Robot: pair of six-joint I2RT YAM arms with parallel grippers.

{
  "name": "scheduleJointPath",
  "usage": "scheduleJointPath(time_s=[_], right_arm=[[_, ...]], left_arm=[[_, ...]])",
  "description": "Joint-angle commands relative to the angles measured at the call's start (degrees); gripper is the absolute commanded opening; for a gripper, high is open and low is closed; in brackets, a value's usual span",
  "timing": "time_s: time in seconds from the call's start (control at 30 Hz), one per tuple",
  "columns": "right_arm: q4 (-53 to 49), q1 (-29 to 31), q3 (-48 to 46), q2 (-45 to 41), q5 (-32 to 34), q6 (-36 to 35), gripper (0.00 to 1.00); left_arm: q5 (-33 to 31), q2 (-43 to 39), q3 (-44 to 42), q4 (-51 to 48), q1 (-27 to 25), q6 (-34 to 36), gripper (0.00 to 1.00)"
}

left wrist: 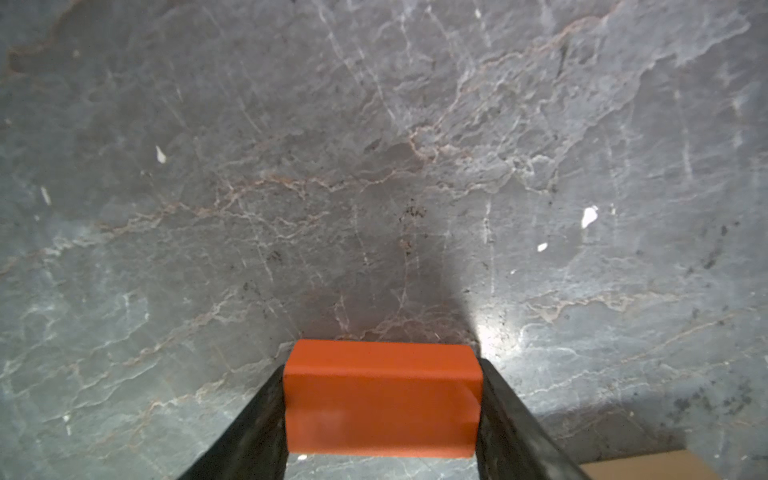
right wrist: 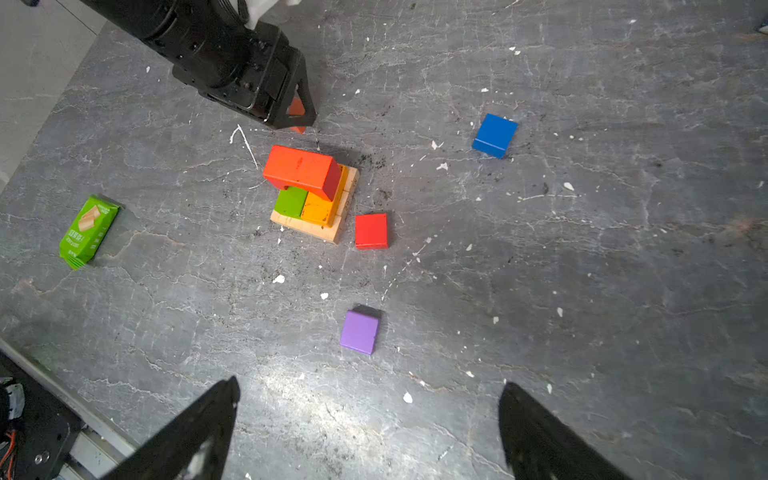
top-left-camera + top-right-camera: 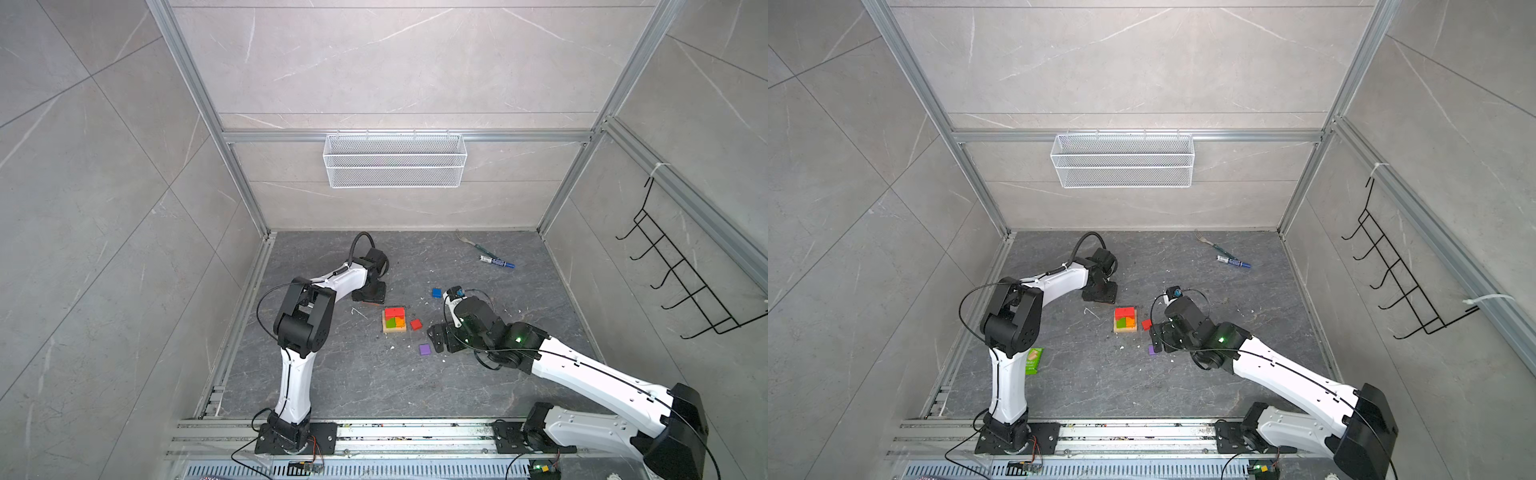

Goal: Build the wood block tower
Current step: 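Lower the left gripper over the orange bar and close on it, then lift the orange bar with the left gripper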

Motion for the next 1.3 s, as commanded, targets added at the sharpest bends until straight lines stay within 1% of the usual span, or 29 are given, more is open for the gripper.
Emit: scheduleJointPath(time_s=[0.0, 0.1, 0.2, 0.33, 0.5, 0.77, 1.0, 1.13, 1.27], right_arm=[[-1.31, -0.17, 0.87, 0.29, 1.25, 1.05, 0.99], [-1.22, -0.22, 0.96, 0.58, 1.30, 1.20, 0.99], [-1.44, -0.17, 1.28, 0.90, 1.44, 1.46, 0.99], [-1.31, -0.22, 1.00, 0.77, 1.71, 1.97, 0.99], [-0.87, -0.17, 0.35, 0.89, 1.64, 2.39, 0.99], [-0.35, -0.22, 0.35, 1.59, 1.18, 2.61, 0.99], [0.60, -0.17, 0.46, 2.68, 0.22, 3.08, 0.98], [1.06, -0.17, 0.82, 3.38, -0.45, 3.14, 0.98], [0.87, -0.17, 1.40, 4.24, -1.01, 3.05, 0.97]], left_arm=[[-0.20, 1.60, -0.13, -2.22, 0.03, -0.81, 0.59], [-0.42, 1.17, -0.65, -2.10, 0.01, -1.21, 0.53], [-0.47, 0.80, -1.14, -2.09, 0.02, -1.52, 0.51], [-0.89, 0.32, -1.30, -3.00, 0.01, -2.18, 0.50], [-3.53, -0.65, -1.58, -5.62, 0.07, -4.18, 0.50], [-4.99, -2.02, -6.01, -6.74, 0.35, -6.77, 0.51], [-4.31, -5.15, -9.66, -7.18, 0.62, -8.02, 0.61], [-3.41, -5.96, -9.38, -8.38, 0.71, -7.94, 0.73], [-2.53, -5.60, -8.53, -8.89, 0.70, -7.77, 0.77]])
